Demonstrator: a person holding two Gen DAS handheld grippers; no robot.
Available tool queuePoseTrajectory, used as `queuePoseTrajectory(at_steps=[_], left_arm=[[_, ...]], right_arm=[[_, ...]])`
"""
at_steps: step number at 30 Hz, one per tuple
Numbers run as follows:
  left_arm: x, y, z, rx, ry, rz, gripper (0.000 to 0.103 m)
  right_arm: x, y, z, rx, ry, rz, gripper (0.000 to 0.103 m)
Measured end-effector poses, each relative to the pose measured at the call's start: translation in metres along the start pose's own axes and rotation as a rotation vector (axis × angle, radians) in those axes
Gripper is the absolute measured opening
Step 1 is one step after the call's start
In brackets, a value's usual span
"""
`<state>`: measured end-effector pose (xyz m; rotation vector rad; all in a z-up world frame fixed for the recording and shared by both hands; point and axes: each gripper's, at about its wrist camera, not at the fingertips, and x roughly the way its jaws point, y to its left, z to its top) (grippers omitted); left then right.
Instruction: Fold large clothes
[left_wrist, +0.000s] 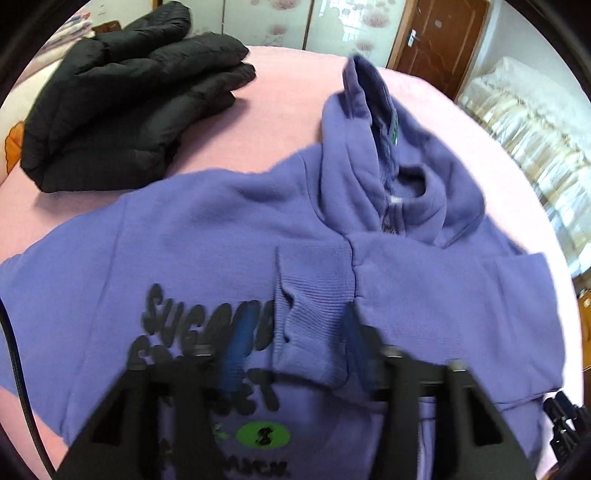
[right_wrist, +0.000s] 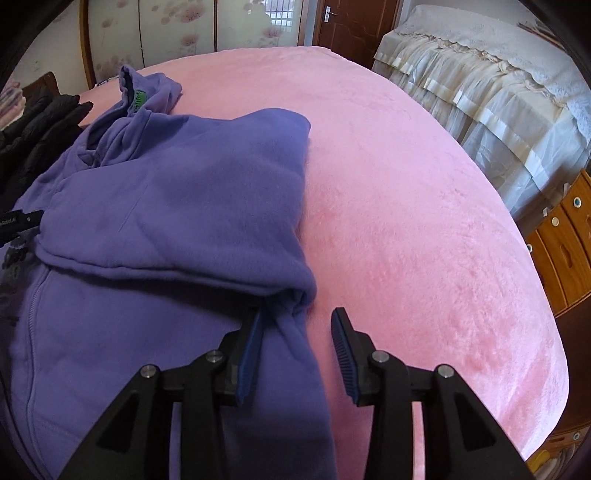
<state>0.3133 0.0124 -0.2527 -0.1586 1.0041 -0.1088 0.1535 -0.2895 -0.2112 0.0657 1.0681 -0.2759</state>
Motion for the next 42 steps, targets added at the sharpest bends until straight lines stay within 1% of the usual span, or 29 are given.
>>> queuePoseTrajectory(at_steps=[2,3,5,8,10,12,13,14,15,17,18,20,22,23,24,25,26,28,30,34,36,37,38,39,40,42], left_arm=[[-0.019,0.009,0.003,-0.019,-0.036,-0.023,0.058],[-0.032,0.014,0.005,-0.033,-0.058,-0.036,0.058],[-0.046,0.019,0.009,-0.057,-0.086,-0.052,0.058],[-0.067,0.014,0.014,-0.078,-0.123,-0.103,0.058],[-0.068,0.004,0.016,-0.063,-0.126,-0.122,0.058],[-0.063,-0.015,0.019,-0.021,-0.126,-0.128,0.057],[-0.060,-0.022,0.018,-0.005,-0.122,-0.121,0.054],[-0.052,-0.032,0.017,0.011,-0.114,-0.116,0.049],[-0.045,-0.039,0.017,0.021,-0.099,-0.119,0.046],[-0.027,-0.050,0.015,0.021,-0.059,-0.123,0.039],[-0.020,-0.053,0.015,0.020,-0.046,-0.123,0.038],[-0.003,-0.057,0.014,0.023,-0.016,-0.095,0.034],[0.017,-0.058,0.012,0.040,0.023,-0.032,0.029],[0.026,-0.057,0.011,0.047,0.041,0.007,0.027],[0.033,-0.054,0.010,0.051,0.054,0.034,0.027],[0.038,-0.051,0.009,0.053,0.061,0.053,0.027],[0.043,-0.046,0.007,0.055,0.064,0.055,0.027],[0.045,-0.041,0.006,0.059,0.059,0.037,0.027],[0.045,-0.043,0.005,0.084,0.052,0.046,0.027],[0.040,-0.050,0.007,0.121,0.060,0.077,0.027],[0.032,-0.052,0.012,0.122,0.062,0.057,0.027],[0.025,-0.053,0.016,0.116,0.046,0.032,0.027],[0.018,-0.054,0.019,0.110,0.028,0.014,0.027],[0.013,-0.055,0.022,0.105,0.011,0.004,0.028],[0.009,-0.055,0.027,0.099,-0.008,-0.004,0.030],[0.010,-0.054,0.034,0.079,-0.016,-0.006,0.032]], right_arm=[[-0.013,-0.005,0.000,0.006,-0.019,0.022,0.039],[-0.021,-0.008,0.001,0.014,-0.037,0.038,0.039],[-0.039,-0.014,0.005,0.030,-0.078,0.070,0.039],[-0.059,-0.018,0.017,0.053,-0.148,0.109,0.039],[-0.067,-0.015,0.029,0.059,-0.181,0.128,0.039],[-0.067,-0.005,0.041,0.049,-0.201,0.144,0.037],[-0.065,0.001,0.046,0.038,-0.209,0.134,0.034],[-0.061,0.009,0.050,0.022,-0.211,0.130,0.029],[-0.054,0.018,0.055,0.006,-0.205,0.138,0.023],[-0.040,0.029,0.061,-0.003,-0.179,0.148,0.018],[-0.032,0.034,0.062,-0.008,-0.164,0.152,0.016],[-0.017,0.042,0.061,-0.021,-0.138,0.139,0.016],[0.002,0.042,0.059,-0.029,-0.101,0.115,0.015],[0.009,0.039,0.056,-0.026,-0.083,0.101,0.013],[0.018,0.035,0.053,-0.020,-0.061,0.078,0.005],[0.023,0.030,0.050,-0.015,-0.048,0.069,0.001],[0.030,0.024,0.045,-0.006,-0.033,0.066,0.000],[0.036,0.016,0.039,0.003,-0.030,0.093,0.000],[0.038,0.014,0.035,-0.003,-0.038,0.108,0.000],[0.039,0.022,0.037,-0.046,-0.030,0.063,0.000],[0.032,0.026,0.044,-0.062,-0.014,0.054,0.000],[0.026,0.026,0.049,-0.057,-0.018,0.080,0.000],[0.020,0.025,0.055,-0.050,-0.030,0.111,0.000],[0.011,0.024,0.064,-0.044,-0.055,0.144,0.003],[0.006,0.023,0.071,-0.045,-0.070,0.154,0.003],[0.003,0.026,0.089,-0.051,-0.094,0.164,0.003]])
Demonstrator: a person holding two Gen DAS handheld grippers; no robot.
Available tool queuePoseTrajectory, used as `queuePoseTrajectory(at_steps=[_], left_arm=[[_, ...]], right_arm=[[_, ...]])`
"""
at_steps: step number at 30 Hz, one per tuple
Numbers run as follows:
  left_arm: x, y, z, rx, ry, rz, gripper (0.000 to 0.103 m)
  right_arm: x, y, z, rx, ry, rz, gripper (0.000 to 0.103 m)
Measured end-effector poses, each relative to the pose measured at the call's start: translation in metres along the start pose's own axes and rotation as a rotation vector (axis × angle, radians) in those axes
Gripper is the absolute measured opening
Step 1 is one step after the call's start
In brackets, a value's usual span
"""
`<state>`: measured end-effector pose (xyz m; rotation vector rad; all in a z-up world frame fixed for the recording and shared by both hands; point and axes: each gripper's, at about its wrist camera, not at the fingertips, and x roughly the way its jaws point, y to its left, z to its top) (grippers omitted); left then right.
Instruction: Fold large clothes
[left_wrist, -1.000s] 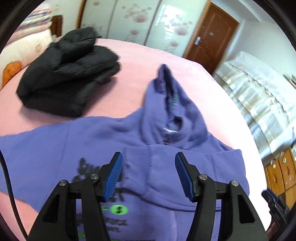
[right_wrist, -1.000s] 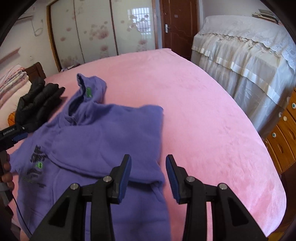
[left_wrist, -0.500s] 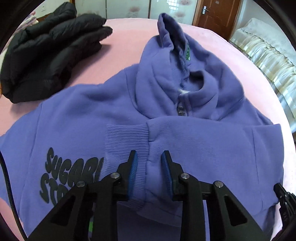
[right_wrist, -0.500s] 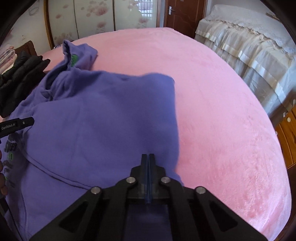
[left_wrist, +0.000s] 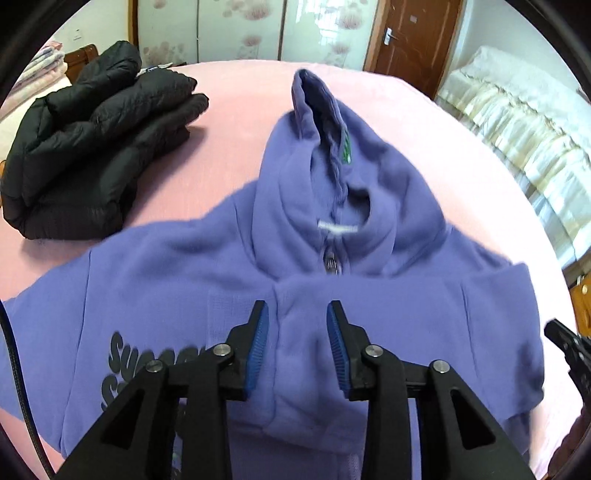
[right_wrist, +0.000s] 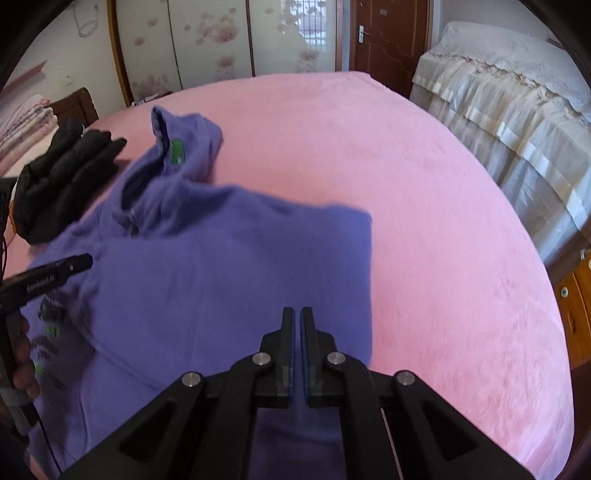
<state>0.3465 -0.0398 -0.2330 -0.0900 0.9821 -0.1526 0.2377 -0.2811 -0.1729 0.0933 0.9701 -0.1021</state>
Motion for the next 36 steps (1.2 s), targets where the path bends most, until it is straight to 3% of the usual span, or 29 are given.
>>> queuePoseTrajectory(at_steps=[3,7,11,15,19,21,23,26,29,31,36], left_arm=[[0.015,0.007,0.007,-0.044,0.025,0.013,0.032],[0.041,0.021,0.007,-0.092,0.074,0.047,0.032],[0.048,0.030,0.005,-0.099,0.066,0.018,0.032],[0.050,0.027,0.003,-0.080,0.059,0.029,0.032],[0.041,0.021,0.008,-0.069,0.065,0.040,0.033],[0.029,0.017,0.011,-0.063,0.050,0.035,0.044],[0.010,0.013,0.011,-0.053,0.020,0.038,0.066],[-0.029,0.003,0.011,-0.021,-0.042,0.030,0.079],[-0.074,-0.008,0.010,0.020,-0.090,0.018,0.085],[-0.098,-0.012,0.007,0.037,-0.110,0.017,0.090],[-0.167,-0.015,-0.008,0.045,-0.160,-0.007,0.099]], right_arm=[[0.014,0.003,0.027,-0.002,-0.015,0.002,0.003],[0.051,-0.006,0.051,0.058,0.031,0.015,0.003],[0.088,-0.032,0.049,0.100,0.097,-0.084,0.000],[0.097,-0.051,0.040,0.148,0.104,-0.021,0.000],[0.088,-0.046,0.042,0.125,0.102,-0.047,0.000],[0.076,-0.041,0.042,0.121,0.099,-0.050,0.003],[0.059,-0.032,0.045,0.123,0.073,-0.023,0.003],[0.027,-0.020,0.042,0.116,0.028,0.005,0.003],[-0.005,-0.009,0.039,0.109,0.000,0.016,0.003],[-0.027,-0.002,0.035,0.120,-0.010,0.033,0.009],[-0.085,0.016,0.023,0.126,-0.062,0.056,0.041]])
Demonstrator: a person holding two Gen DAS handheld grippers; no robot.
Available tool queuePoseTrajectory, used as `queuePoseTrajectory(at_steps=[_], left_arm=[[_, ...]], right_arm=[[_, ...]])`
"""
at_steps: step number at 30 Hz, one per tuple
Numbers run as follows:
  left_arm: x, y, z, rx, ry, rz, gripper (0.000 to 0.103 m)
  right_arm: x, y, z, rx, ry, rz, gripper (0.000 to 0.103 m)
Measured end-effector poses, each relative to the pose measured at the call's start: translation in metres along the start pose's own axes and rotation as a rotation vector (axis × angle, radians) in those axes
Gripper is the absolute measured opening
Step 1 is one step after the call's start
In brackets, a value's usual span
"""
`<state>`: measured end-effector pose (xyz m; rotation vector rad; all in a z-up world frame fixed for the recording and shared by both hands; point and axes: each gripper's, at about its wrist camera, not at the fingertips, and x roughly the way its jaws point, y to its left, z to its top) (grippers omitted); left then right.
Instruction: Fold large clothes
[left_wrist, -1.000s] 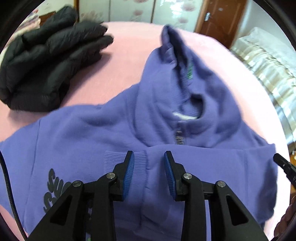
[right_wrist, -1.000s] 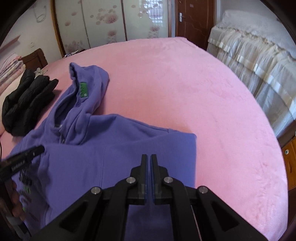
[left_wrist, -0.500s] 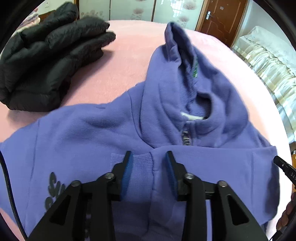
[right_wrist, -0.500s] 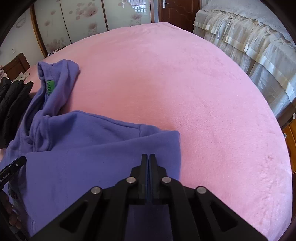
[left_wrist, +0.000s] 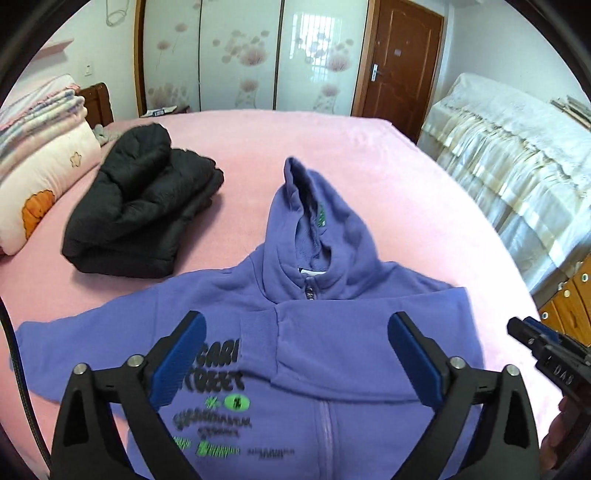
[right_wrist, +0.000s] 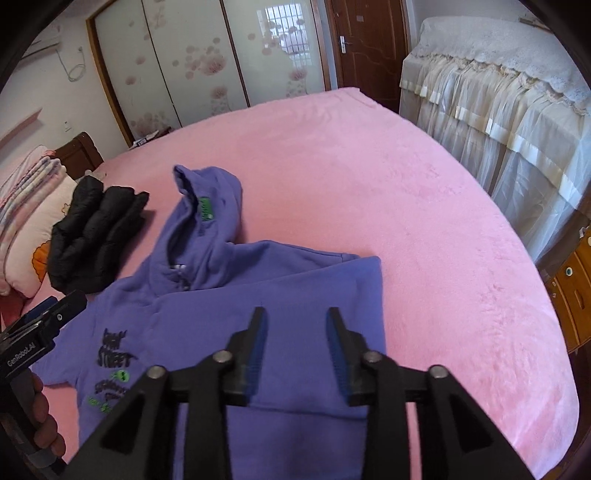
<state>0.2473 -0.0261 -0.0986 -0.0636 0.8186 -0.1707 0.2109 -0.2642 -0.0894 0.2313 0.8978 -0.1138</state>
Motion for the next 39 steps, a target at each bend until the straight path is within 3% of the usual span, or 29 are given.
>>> queuePoseTrajectory(at_steps=[5,9,15,20,27,39], left_arm=[[-0.053,0.000,-0.010,-0.002,-0.022,-0.017,0.099],[-0.082,0.003,-0.023,-0.007,-0.038,-0.002,0.100],[-0.112,0.020,-0.045,-0.053,-0.024,0.000,0.100],[-0.129,0.038,-0.059,-0.076,-0.034,0.029,0.100],[-0.151,0.072,-0.072,-0.136,-0.055,0.058,0.100],[-0.165,0.146,-0.088,-0.247,-0.085,0.167,0.100]], right_arm=[[-0.048,0.018,-0.014,-0.025,-0.030,0.019,0.047],[-0.082,0.031,-0.028,-0.043,-0.055,0.020,0.065],[-0.113,0.055,-0.051,-0.073,-0.066,0.073,0.079],[-0.134,0.072,-0.067,-0.075,-0.073,0.136,0.080],[-0.153,0.102,-0.078,-0.139,-0.125,0.063,0.080],[-0.171,0.175,-0.088,-0.247,-0.236,0.061,0.080]])
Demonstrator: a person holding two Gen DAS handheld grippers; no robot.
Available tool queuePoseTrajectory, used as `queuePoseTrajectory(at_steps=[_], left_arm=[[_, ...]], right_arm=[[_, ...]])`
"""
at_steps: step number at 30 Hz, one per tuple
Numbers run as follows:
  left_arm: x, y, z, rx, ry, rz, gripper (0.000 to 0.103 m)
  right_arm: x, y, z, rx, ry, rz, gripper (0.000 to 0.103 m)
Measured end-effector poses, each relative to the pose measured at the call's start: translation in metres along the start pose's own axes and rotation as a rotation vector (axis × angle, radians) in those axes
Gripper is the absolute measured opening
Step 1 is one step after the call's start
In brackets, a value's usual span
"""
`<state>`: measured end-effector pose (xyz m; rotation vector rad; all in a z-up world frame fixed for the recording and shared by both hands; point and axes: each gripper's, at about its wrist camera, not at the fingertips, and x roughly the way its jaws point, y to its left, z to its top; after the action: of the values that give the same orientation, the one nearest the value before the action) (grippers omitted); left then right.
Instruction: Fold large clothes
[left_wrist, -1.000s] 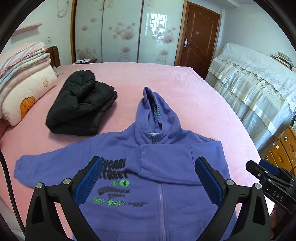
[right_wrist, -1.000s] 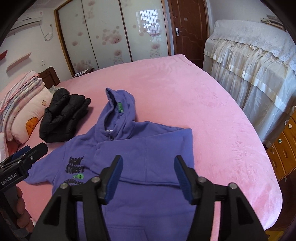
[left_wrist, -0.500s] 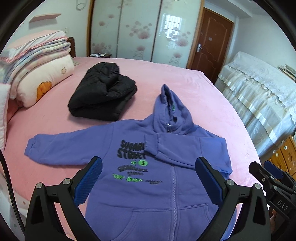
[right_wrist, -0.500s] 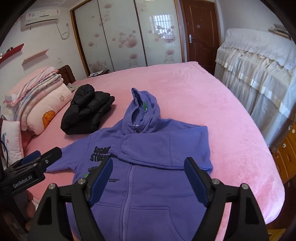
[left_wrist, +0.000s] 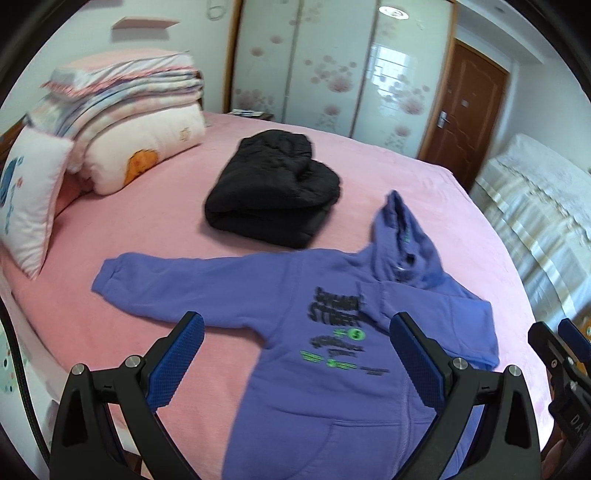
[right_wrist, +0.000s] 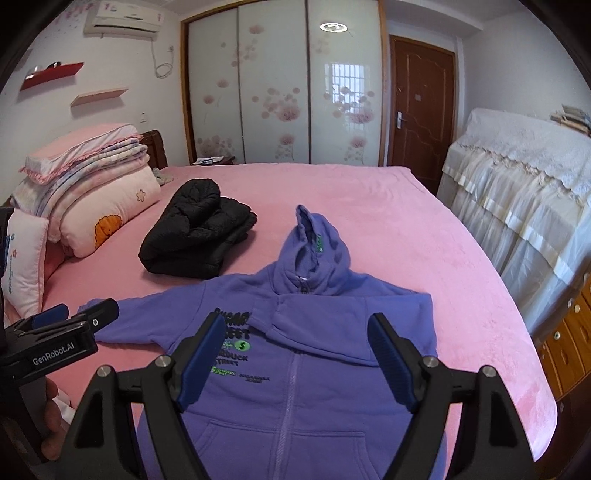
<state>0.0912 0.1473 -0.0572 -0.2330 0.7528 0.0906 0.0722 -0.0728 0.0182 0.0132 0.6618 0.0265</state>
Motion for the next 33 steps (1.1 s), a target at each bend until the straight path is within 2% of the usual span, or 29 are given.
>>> queuePoseTrajectory(at_steps=[6,13,18,22,27,33], left_arm=[[0.016,0.057,0.004,-0.095,0.006,0.027,0.100],[0.058,0.135,-0.003,-0.236,0.056,0.073,0.100],[0.104,0.197,-0.024,-0.398,0.135,0.098,0.100],[0.143,0.251,-0.045,-0.594,0.191,0.107,0.099],[0.176,0.294,-0.063,-0.793,0.168,0.102,0.098],[0.212,0.316,-0.071,-0.913,0.145,0.092,0.096]], right_arm=[[0.018,0.052,0.005,-0.076,0.005,0.037,0.080],[0.063,0.109,0.009,-0.133,0.074,0.117,0.080],[0.100,0.145,0.010,-0.138,0.123,0.147,0.080],[0.121,0.181,0.005,-0.183,0.136,0.176,0.080],[0.136,0.215,-0.009,-0.287,0.143,0.203,0.080],[0.155,0.234,-0.018,-0.337,0.150,0.212,0.080]])
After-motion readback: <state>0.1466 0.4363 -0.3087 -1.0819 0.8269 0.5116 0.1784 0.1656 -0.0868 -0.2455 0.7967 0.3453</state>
